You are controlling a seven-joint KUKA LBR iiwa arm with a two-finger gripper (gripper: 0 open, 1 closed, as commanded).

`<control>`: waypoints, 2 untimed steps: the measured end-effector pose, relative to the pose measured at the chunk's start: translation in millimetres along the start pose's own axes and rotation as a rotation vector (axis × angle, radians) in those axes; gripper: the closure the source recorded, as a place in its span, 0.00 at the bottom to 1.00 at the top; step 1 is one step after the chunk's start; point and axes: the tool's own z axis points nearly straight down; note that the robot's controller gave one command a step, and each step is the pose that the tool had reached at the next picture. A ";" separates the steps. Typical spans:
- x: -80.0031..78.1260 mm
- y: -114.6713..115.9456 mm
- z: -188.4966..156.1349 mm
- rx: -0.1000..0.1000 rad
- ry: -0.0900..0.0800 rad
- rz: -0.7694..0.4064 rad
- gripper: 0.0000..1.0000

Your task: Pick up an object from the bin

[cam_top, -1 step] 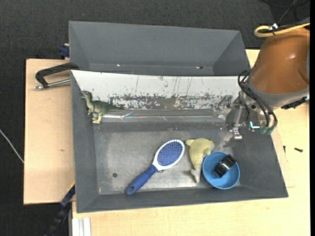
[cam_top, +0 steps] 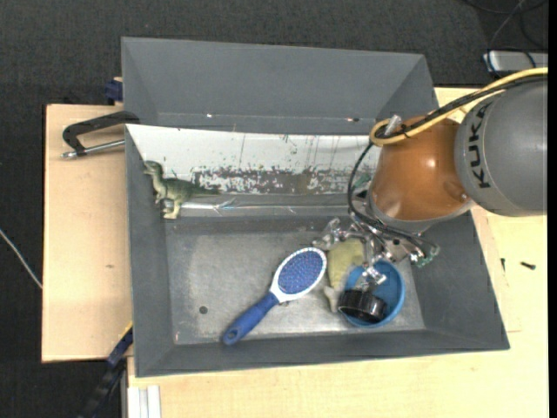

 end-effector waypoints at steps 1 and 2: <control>-44.5 55.9 -28.3 0.000 -0.007 -0.221 0.00; -84.6 72.4 -27.5 0.001 -0.007 -0.549 0.00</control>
Offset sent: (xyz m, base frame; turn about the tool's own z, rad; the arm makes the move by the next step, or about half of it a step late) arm 0.0060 0.0678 0.0267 -0.2202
